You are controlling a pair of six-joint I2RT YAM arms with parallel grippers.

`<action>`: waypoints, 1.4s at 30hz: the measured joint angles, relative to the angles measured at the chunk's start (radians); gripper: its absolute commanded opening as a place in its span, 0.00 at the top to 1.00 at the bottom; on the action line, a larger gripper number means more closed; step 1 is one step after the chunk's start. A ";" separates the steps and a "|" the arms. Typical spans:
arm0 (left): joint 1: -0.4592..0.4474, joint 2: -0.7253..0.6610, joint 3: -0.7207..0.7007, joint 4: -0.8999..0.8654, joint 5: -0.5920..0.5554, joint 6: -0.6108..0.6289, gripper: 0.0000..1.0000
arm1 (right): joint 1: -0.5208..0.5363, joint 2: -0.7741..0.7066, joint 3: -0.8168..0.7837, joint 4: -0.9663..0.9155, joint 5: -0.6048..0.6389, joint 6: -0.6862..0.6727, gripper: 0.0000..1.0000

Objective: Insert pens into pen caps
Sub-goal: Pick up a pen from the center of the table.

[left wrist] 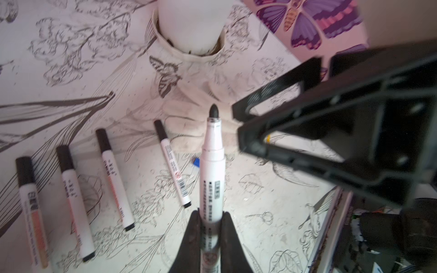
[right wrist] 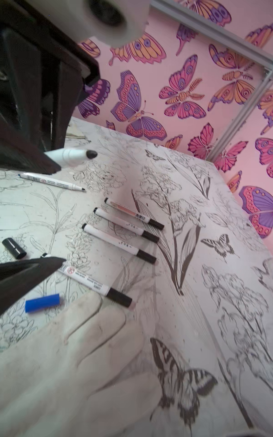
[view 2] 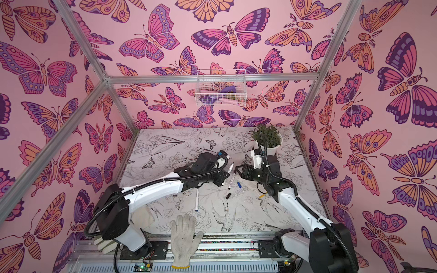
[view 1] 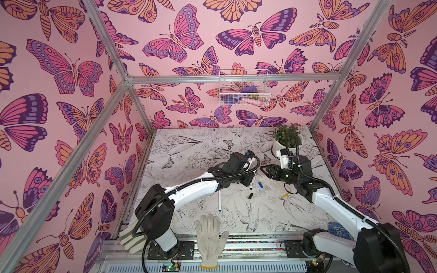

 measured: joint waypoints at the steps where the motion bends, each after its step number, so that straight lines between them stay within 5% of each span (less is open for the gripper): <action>1: 0.000 0.002 0.000 0.011 0.008 -0.002 1.00 | 0.003 -0.001 0.000 0.008 -0.017 0.000 0.43; 12: 0.000 0.008 0.000 0.053 0.082 0.001 1.00 | 0.014 -0.013 0.000 0.058 -0.100 0.002 0.51; 19: -0.002 0.008 -0.001 0.073 0.097 0.005 1.00 | 0.040 0.031 0.023 0.070 -0.138 -0.001 0.96; 21: -0.002 0.008 -0.001 0.079 0.095 0.004 0.86 | 0.040 0.030 0.025 0.071 -0.137 -0.001 1.00; 24: -0.003 0.008 -0.002 0.084 0.096 0.008 0.64 | 0.040 0.018 0.025 0.062 -0.133 -0.002 1.00; 28: -0.007 0.008 -0.010 0.096 0.097 0.009 0.59 | 0.032 -0.023 0.027 0.059 -0.131 0.006 1.00; 32: -0.008 0.008 -0.026 0.102 0.101 0.012 0.68 | 0.025 -0.042 0.034 0.061 -0.131 0.009 1.00; 38: -0.018 0.008 -0.026 0.113 0.123 0.035 1.00 | 0.024 -0.042 0.039 0.055 -0.131 0.009 1.00; 42: -0.018 0.009 -0.026 0.113 0.117 0.032 1.00 | 0.023 -0.042 0.059 0.003 -0.116 -0.003 0.63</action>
